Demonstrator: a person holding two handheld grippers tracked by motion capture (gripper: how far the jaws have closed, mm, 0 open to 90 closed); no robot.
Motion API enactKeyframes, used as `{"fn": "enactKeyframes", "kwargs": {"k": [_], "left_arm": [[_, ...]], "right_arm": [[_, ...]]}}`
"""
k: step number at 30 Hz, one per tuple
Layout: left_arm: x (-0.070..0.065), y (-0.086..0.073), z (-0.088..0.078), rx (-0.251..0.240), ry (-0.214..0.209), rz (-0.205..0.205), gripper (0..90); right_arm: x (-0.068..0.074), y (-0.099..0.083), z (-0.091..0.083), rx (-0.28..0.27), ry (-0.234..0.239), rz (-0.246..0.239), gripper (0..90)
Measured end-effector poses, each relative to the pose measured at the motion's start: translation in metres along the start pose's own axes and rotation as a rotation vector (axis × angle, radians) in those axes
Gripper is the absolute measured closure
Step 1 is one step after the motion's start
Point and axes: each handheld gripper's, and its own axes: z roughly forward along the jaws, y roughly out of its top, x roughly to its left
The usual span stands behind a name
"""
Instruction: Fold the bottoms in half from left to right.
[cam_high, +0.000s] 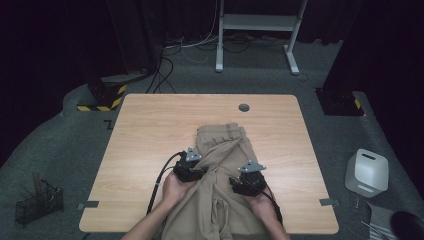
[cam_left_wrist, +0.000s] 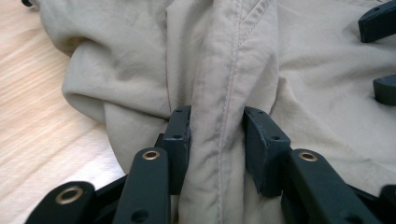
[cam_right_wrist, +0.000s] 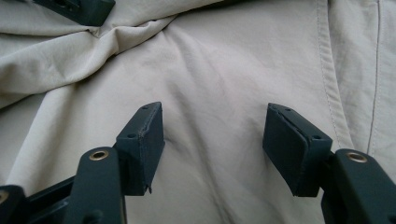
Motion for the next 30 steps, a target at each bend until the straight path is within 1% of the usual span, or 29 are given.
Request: {"fn": "enactKeyframes", "kwargs": {"k": [2,8,11,15,18,21,22,23,24,25,26,28,29,30], "left_arm": [[0.005,0.001,0.001,0.003,0.007,-0.003,64.6],[0.022,0.011,0.005,0.038,0.022,-0.003,64.8],[0.033,0.017,0.009,0.056,0.038,0.000,64.6],[0.049,0.026,0.016,0.074,0.064,-0.010,63.0],[0.060,0.035,0.021,0.101,0.094,-0.018,61.5],[0.070,0.043,0.024,0.134,0.104,-0.038,60.5],[0.072,0.044,0.024,0.144,0.103,-0.037,60.3],[0.072,0.044,0.022,0.154,0.103,-0.032,59.7],[0.072,0.044,0.017,0.153,0.099,-0.036,58.5],[0.071,0.043,0.012,0.143,0.092,-0.040,56.0],[0.070,0.042,0.006,0.125,0.081,-0.038,54.8],[0.068,0.040,-0.010,0.098,0.085,-0.029,51.6],[0.068,0.039,-0.018,0.088,0.082,-0.025,50.5],[0.067,0.037,-0.025,0.081,0.079,-0.031,49.6]], "right_arm": [[0.002,0.005,0.004,0.004,-0.002,0.004,38.4],[0.006,0.020,0.020,-0.003,-0.012,0.014,38.4],[0.006,0.028,0.028,-0.004,-0.017,0.018,38.4],[0.005,0.042,0.042,0.001,-0.025,0.028,38.4],[0.002,0.055,0.053,0.010,-0.031,0.033,38.3],[0.001,0.066,0.063,0.021,-0.036,0.040,38.9],[0.001,0.068,0.064,0.024,-0.034,0.044,39.5],[0.002,0.070,0.065,0.032,-0.036,0.044,41.2],[0.001,0.072,0.064,0.040,-0.024,0.049,42.5],[0.001,0.073,0.059,0.039,0.007,0.074,42.6],[0.000,0.073,0.054,0.023,0.015,0.079,42.9],[-0.001,0.071,0.038,-0.027,0.021,0.085,44.0],[-0.002,0.070,0.030,-0.040,0.021,0.075,44.0],[-0.004,0.068,0.023,-0.043,0.019,0.067,44.1]]}}
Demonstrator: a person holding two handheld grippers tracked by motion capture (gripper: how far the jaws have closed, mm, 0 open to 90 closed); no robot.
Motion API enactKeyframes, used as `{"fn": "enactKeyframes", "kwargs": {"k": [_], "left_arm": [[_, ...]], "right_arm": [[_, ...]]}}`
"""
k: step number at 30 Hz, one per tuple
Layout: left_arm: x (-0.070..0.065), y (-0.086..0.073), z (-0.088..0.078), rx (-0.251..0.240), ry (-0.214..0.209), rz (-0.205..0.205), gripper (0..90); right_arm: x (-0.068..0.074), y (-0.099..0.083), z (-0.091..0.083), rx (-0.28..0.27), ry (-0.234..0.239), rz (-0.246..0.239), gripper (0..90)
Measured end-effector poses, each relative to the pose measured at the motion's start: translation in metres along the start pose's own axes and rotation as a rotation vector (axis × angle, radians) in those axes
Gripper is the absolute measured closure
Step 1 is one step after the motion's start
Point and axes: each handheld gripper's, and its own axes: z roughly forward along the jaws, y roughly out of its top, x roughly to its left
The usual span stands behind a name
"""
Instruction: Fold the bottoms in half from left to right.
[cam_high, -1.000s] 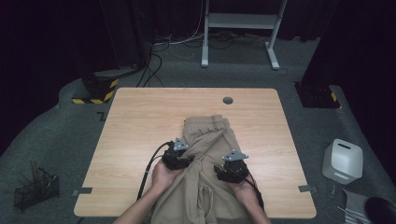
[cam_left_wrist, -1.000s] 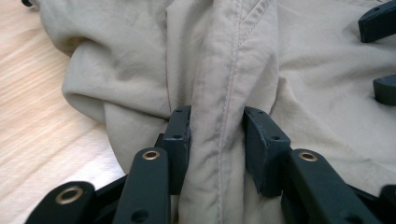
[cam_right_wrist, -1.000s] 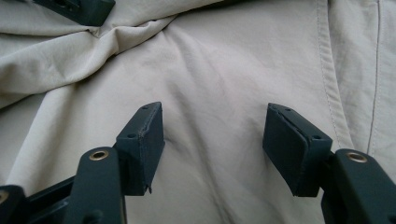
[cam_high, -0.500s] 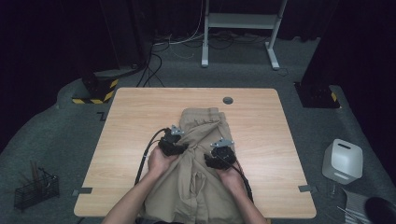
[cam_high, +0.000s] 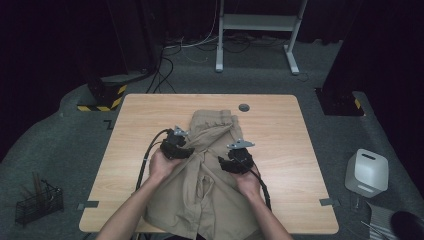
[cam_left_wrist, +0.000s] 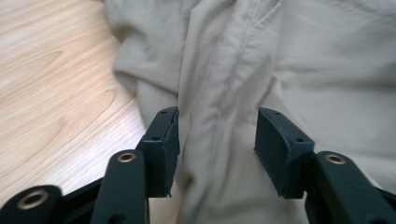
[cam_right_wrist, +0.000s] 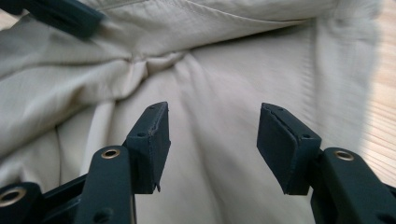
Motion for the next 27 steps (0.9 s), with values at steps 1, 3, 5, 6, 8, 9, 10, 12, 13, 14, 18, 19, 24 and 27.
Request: {"fn": "enactKeyframes", "kwargs": {"k": [1,3,5,6,8,9,10,12,13,14,18,19,24,27], "left_arm": [[0.001,-0.002,-0.006,-0.002,0.004,0.008,49.2],[0.002,-0.009,-0.016,-0.004,0.003,0.002,49.2],[0.003,-0.016,-0.021,0.004,-0.011,-0.015,49.9],[0.003,-0.019,-0.021,0.016,-0.017,-0.022,50.9],[0.006,-0.025,-0.019,0.050,-0.036,-0.036,54.5],[0.008,-0.028,-0.017,0.068,-0.046,-0.046,56.2],[0.010,-0.031,-0.015,0.084,-0.064,-0.053,60.0],[0.011,-0.032,-0.013,0.094,-0.070,-0.046,70.2],[0.010,-0.032,-0.013,0.089,-0.076,-0.038,76.9],[0.009,-0.031,-0.015,0.085,-0.090,-0.037,81.5],[0.003,-0.027,-0.023,0.034,-0.154,-0.064,87.9],[0.002,-0.025,-0.026,0.017,-0.174,-0.064,88.1],[-0.021,0.000,-0.047,-0.076,-0.266,-0.012,88.6],[-0.037,0.015,-0.052,-0.109,-0.310,0.027,88.5]], "right_arm": [[-0.002,-0.003,-0.007,-0.003,-0.008,-0.013,44.6],[-0.006,-0.011,-0.018,-0.007,-0.020,-0.022,45.3],[-0.012,-0.022,-0.027,-0.006,-0.032,-0.026,47.4],[-0.013,-0.026,-0.029,-0.003,-0.036,-0.025,48.6],[-0.018,-0.036,-0.032,0.006,-0.048,-0.011,50.6],[-0.020,-0.040,-0.033,0.008,-0.052,-0.004,51.3],[-0.021,-0.044,-0.033,0.010,-0.049,0.005,51.6],[-0.022,-0.050,-0.033,0.015,-0.047,0.011,51.8],[-0.021,-0.051,-0.032,0.017,-0.043,0.014,51.8],[-0.021,-0.052,-0.032,0.020,-0.037,0.015,51.8],[-0.019,-0.055,-0.028,0.035,-0.022,0.015,51.7],[-0.018,-0.055,-0.027,0.035,-0.020,0.011,51.7],[-0.014,-0.057,-0.022,0.043,-0.015,0.010,51.6],[-0.012,-0.057,-0.021,0.042,-0.008,0.004,51.6]]}}
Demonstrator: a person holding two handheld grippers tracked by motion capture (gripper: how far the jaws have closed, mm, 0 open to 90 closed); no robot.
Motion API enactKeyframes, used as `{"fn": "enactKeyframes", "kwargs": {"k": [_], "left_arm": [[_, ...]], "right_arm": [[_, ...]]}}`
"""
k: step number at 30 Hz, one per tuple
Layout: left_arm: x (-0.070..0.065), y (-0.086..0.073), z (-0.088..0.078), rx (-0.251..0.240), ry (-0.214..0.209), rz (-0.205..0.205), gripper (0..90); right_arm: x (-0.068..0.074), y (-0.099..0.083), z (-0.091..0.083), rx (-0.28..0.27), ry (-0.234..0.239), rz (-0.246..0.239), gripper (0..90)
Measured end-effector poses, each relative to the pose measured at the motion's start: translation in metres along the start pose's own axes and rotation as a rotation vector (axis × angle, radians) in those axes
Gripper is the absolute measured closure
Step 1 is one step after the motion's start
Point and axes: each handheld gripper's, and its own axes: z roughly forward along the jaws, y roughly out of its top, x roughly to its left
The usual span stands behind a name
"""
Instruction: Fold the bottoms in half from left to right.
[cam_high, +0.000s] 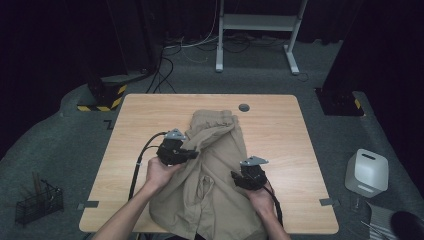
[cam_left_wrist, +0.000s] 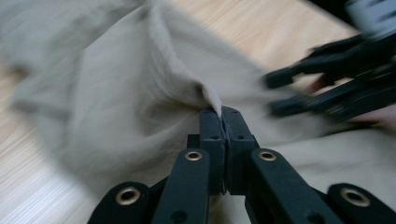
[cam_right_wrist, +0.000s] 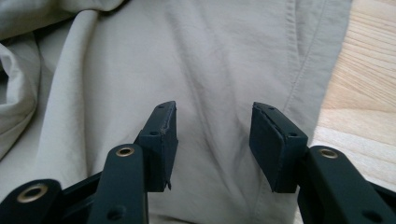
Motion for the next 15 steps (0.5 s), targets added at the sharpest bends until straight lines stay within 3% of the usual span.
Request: {"fn": "enactKeyframes", "kwargs": {"k": [3,5,9,11,15], "left_arm": [[-0.012,0.006,0.015,0.013,-0.017,0.038,88.5],[-0.010,0.000,0.035,0.041,-0.027,-0.006,88.5],[-0.009,-0.016,0.065,0.128,0.017,-0.004,88.3],[-0.006,-0.023,0.076,0.166,0.034,-0.025,88.3],[0.004,-0.029,0.086,0.203,0.072,-0.043,88.4]], "right_arm": [[0.003,0.001,0.000,-0.007,0.003,-0.007,51.6],[0.003,0.001,-0.003,-0.026,-0.013,-0.009,51.6],[0.000,-0.003,-0.017,-0.048,-0.022,-0.012,51.4],[-0.001,-0.009,-0.023,-0.036,-0.016,-0.019,51.3],[-0.003,-0.024,-0.029,-0.014,-0.010,-0.024,51.3]]}}
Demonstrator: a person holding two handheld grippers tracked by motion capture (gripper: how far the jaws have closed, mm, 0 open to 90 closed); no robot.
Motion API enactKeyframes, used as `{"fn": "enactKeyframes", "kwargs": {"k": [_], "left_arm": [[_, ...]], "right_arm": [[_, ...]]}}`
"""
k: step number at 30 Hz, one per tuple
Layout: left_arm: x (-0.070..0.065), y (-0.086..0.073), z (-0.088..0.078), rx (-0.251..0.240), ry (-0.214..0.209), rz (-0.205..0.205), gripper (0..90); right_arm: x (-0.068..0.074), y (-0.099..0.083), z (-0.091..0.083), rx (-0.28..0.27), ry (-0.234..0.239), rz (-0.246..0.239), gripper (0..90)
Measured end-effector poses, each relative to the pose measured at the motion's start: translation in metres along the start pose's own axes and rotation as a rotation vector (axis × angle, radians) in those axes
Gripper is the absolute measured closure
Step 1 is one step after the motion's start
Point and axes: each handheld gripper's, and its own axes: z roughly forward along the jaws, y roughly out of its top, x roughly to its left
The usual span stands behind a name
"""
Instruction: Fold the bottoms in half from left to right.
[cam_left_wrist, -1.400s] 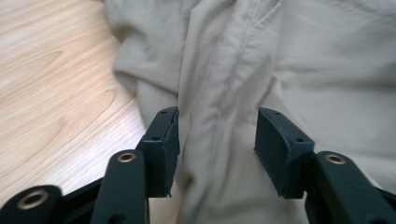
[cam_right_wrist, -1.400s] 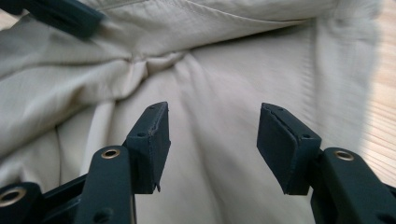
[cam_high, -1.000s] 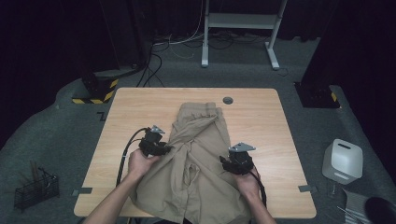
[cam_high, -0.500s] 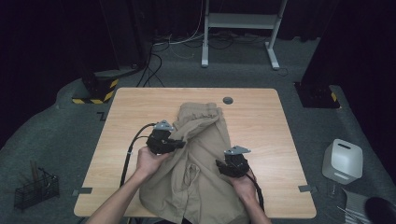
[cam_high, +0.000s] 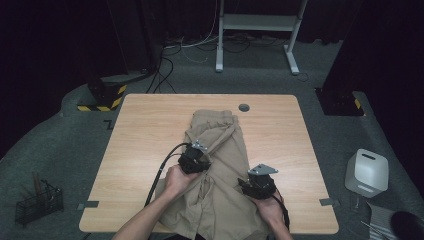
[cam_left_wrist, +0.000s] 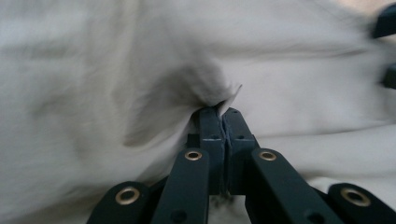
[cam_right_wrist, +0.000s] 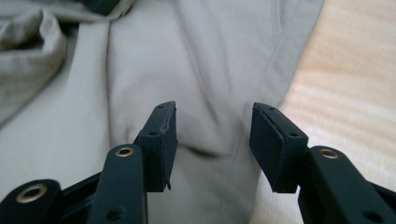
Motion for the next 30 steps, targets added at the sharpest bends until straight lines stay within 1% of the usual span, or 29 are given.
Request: {"fn": "enactKeyframes", "kwargs": {"k": [1,2,4,7,8,10,11,12,13,14,15,16,18,20,22,24,25,26,28,29,30], "left_arm": [[0.004,0.001,0.000,-0.004,-0.002,-0.025,88.5],[0.006,0.002,0.000,-0.005,0.007,-0.028,88.5],[0.011,0.005,0.000,0.002,0.041,-0.020,88.6],[0.020,0.011,0.001,0.014,0.081,-0.003,88.6],[0.027,0.013,0.000,0.022,0.089,-0.009,88.6],[0.036,0.016,-0.001,0.025,0.102,-0.030,88.7],[0.039,0.017,-0.003,0.031,0.107,-0.043,88.7],[0.041,0.018,-0.006,0.023,0.105,-0.052,88.7],[0.038,0.020,-0.013,-0.010,0.081,-0.064,88.7],[0.034,0.021,-0.019,-0.032,0.065,-0.058,88.7],[0.026,0.024,-0.026,-0.064,0.043,-0.048,88.7],[0.015,0.029,-0.035,-0.104,0.001,-0.034,88.7],[0.000,0.037,-0.045,-0.156,-0.049,-0.006,88.5],[-0.015,0.049,-0.050,-0.188,-0.095,0.021,88.4],[-0.025,0.058,-0.046,-0.199,-0.123,0.039,88.2],[-0.032,0.064,-0.036,-0.192,-0.134,0.050,88.0],[-0.034,0.067,-0.028,-0.178,-0.136,0.053,87.9],[-0.035,0.068,-0.017,-0.153,-0.141,0.049,87.7],[-0.034,0.068,0.001,-0.113,-0.141,0.035,86.8],[-0.033,0.067,0.006,-0.091,-0.146,0.029,86.1],[-0.031,0.066,0.011,-0.068,-0.167,0.007,85.0]], "right_arm": [[0.000,-0.002,0.001,0.006,0.002,0.002,51.4],[0.000,-0.004,0.002,0.011,0.003,0.000,51.4],[0.002,-0.003,0.005,0.012,0.005,0.000,51.3],[0.008,0.005,0.013,0.019,-0.004,-0.017,50.2],[0.009,0.009,0.017,0.017,-0.004,-0.023,50.2],[0.012,0.014,0.025,0.007,-0.007,-0.018,50.2],[0.013,0.018,0.028,0.005,-0.006,-0.018,50.2],[0.014,0.021,0.031,0.005,-0.007,-0.017,50.2],[0.014,0.023,0.034,0.006,-0.008,-0.018,50.2],[0.015,0.025,0.036,0.003,-0.009,-0.019,50.3],[0.015,0.025,0.037,-0.002,-0.011,-0.016,50.3],[0.016,0.025,0.038,-0.006,-0.012,-0.017,50.4],[0.016,0.025,0.039,-0.015,-0.013,-0.017,50.4],[0.016,0.025,0.039,-0.019,-0.013,-0.013,50.4],[0.017,0.025,0.040,-0.024,-0.015,-0.012,50.4],[0.017,0.025,0.041,-0.033,-0.016,-0.012,50.4],[0.017,0.025,0.041,-0.036,-0.017,-0.010,50.3],[0.017,0.024,0.041,-0.041,-0.018,-0.011,50.4],[0.017,0.024,0.041,-0.041,-0.019,-0.011,50.3],[0.017,0.024,0.041,-0.041,-0.020,-0.012,50.4],[0.017,0.024,0.041,-0.040,-0.019,-0.011,50.4]]}}
